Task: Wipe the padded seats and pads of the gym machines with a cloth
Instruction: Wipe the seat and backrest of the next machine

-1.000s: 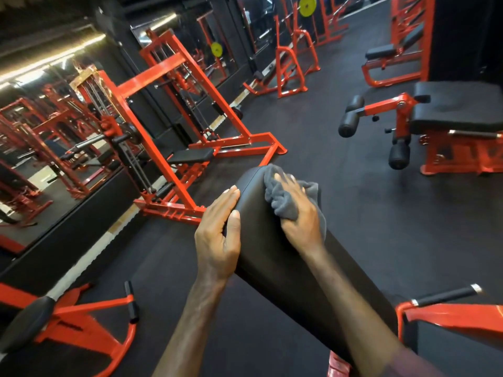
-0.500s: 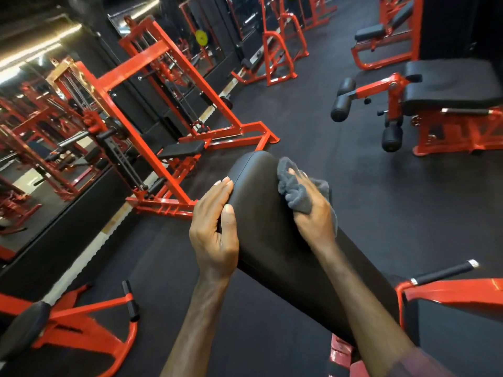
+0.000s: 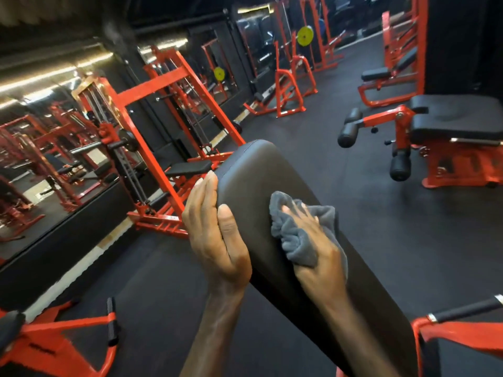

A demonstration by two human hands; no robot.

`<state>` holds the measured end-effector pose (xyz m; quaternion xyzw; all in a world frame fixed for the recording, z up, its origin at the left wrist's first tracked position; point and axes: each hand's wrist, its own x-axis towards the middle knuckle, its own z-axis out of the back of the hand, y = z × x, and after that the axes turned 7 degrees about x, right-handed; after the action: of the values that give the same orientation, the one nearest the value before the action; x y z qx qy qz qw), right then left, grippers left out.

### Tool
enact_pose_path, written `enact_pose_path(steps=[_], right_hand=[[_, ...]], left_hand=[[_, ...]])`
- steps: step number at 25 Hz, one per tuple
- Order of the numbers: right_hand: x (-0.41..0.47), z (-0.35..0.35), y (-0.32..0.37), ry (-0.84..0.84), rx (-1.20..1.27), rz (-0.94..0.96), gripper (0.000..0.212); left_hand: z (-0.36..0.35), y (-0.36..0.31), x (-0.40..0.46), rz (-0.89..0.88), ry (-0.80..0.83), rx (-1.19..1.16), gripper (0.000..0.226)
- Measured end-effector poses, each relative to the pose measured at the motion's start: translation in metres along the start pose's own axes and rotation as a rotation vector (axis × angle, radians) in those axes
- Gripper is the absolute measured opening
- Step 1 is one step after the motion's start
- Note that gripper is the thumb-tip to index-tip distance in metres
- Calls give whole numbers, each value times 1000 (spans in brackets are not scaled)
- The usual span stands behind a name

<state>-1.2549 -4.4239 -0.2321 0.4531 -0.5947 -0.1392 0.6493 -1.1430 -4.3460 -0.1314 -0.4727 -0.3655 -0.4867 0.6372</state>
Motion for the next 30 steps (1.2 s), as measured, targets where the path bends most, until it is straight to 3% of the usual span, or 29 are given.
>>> enact_pose_path(steps=[3,6,9,12,14,16,18,22,25,26,28,30], right_hand=[[36,10,-13,52,33,49,90],[15,19,-26,-18,87,7,88],[0,13,-21,111,87,195,98],[20,20,-20,92,59,233,83],[-9,24,-32,37,55,315,73],[-41,17,-37,156,69,477,62],[-18,13,-28,244,88,568,57],[-10,10,-23,145,103,501,59],[-53,11,-27,254,133,565,55],[-40,8,-17,290,152,601,58],[4,-4,5,347,107,639,61],[24,-1,5,308,81,568,60]], left_hand=[[-8,1,-10,4,-67,-4,50],[-12,-8,-25,21,-116,-37,51],[-19,4,-33,123,-136,-83,50],[-29,22,-39,186,-146,-129,55],[-29,13,-53,108,-158,-122,54],[-29,5,-66,-18,-229,-120,54],[-31,4,-71,-44,-242,-142,55],[-36,6,-98,23,-230,-183,53],[-41,8,-111,203,-162,-380,27],[-40,8,-113,218,-205,-404,27],[-32,3,-110,235,-260,-330,54],[-37,-8,-116,215,-207,-295,56]])
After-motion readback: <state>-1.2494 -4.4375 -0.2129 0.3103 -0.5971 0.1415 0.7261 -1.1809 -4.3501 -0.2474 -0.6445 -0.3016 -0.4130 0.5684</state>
